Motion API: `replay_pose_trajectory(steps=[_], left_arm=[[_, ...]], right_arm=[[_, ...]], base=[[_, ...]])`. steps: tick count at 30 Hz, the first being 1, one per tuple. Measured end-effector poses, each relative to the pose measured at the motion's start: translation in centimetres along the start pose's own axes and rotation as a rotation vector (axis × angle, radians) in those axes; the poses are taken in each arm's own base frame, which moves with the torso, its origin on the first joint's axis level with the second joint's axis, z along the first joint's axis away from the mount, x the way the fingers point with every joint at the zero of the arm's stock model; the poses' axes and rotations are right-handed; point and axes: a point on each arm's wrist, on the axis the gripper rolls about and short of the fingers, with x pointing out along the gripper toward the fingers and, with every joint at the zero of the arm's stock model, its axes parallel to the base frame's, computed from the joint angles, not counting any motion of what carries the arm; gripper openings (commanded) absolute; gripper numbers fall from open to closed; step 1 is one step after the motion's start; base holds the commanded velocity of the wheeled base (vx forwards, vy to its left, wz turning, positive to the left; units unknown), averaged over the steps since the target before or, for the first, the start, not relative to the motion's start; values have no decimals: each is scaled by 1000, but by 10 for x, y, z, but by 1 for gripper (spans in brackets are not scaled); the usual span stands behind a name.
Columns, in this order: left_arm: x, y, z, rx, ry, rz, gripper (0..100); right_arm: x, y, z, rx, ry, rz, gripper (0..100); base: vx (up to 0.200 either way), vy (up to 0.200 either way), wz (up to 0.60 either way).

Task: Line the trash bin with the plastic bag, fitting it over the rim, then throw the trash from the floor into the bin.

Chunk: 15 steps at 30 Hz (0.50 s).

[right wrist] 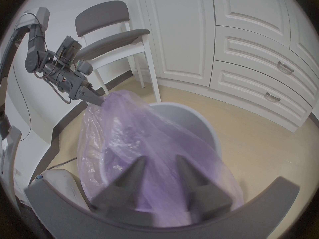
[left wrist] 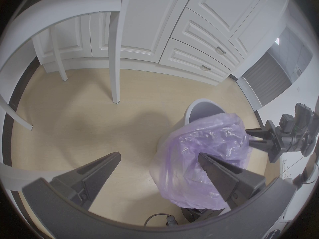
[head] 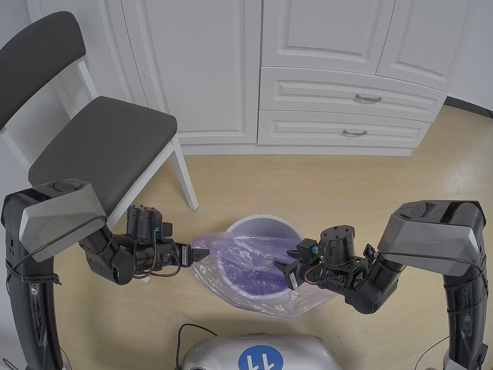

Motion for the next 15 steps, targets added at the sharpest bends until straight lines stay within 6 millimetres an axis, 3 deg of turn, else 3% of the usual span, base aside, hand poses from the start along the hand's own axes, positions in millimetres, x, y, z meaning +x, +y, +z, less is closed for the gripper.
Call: replay_pose_trajectory(steps=[10,15], left_arm=[[1,-4,6,14,-41,-12,100],[-5,-6,10,25,-97,-23,100]], right_arm=[[9,-11,13,84,-66,-34,0],[22,-19,27,152,-130,-95,0]], base=[[0,0,0],[0,0,0]])
